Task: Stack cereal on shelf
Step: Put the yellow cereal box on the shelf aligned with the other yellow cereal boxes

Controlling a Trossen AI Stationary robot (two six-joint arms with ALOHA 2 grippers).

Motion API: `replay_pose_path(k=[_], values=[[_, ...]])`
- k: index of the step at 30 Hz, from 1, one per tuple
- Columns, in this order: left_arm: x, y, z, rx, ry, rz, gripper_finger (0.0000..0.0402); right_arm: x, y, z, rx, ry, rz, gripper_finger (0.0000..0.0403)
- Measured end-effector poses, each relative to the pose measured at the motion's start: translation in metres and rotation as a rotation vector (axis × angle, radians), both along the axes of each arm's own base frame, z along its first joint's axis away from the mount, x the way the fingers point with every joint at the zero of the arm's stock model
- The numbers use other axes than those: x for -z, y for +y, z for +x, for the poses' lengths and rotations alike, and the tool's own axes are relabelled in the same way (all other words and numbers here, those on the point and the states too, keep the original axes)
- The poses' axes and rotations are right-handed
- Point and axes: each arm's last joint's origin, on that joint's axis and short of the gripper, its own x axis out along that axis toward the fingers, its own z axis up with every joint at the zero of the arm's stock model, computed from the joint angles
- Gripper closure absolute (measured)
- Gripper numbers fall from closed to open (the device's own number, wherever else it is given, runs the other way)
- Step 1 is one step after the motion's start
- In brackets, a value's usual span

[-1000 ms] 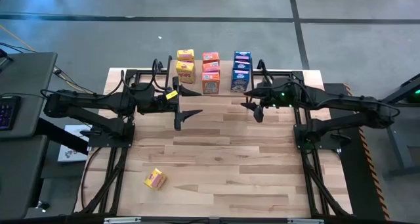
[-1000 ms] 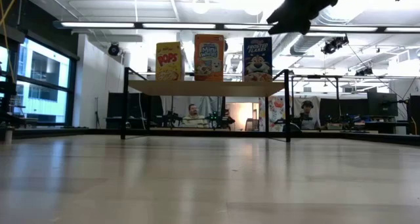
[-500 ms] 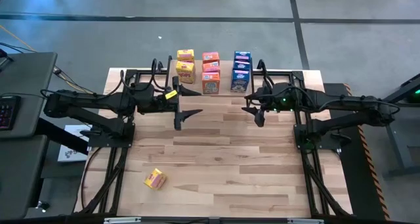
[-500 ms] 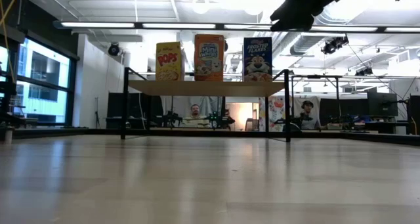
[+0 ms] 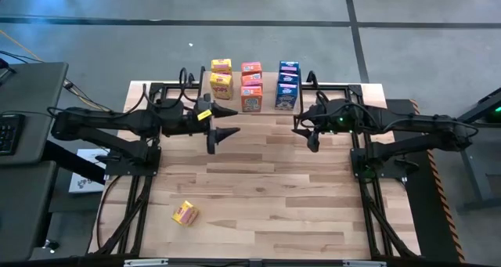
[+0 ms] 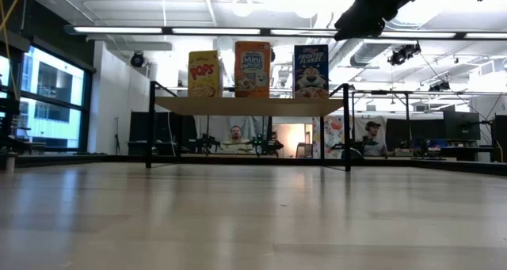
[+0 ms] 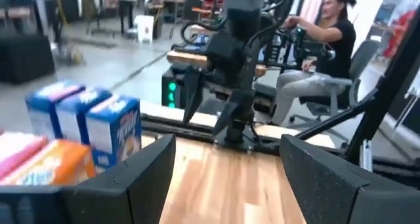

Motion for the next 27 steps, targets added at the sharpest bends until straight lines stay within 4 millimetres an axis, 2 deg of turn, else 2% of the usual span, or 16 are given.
replay_pose_path(k=[6,9,14,22,27], values=[[0.003,-0.009,-0.013,0.026,0.069,-0.201,0.0135,0.000,0.001,-0.006,-0.001,0.019,0.001,0.0173],[0.003,-0.016,-0.018,0.107,0.090,-0.223,0.0135,-0.001,0.001,-0.006,-0.005,0.017,-0.006,0.0173],[0.002,-0.022,-0.019,0.138,0.084,-0.299,0.0135,0.000,0.001,-0.006,-0.004,0.020,-0.004,0.0173],[-0.004,-0.019,-0.018,0.088,0.019,-0.276,0.0135,0.000,0.001,-0.006,0.000,0.021,0.005,0.0173],[0.000,-0.015,-0.018,0.060,0.056,-0.236,0.0135,0.000,0.001,-0.006,0.001,0.022,0.006,0.0173]])
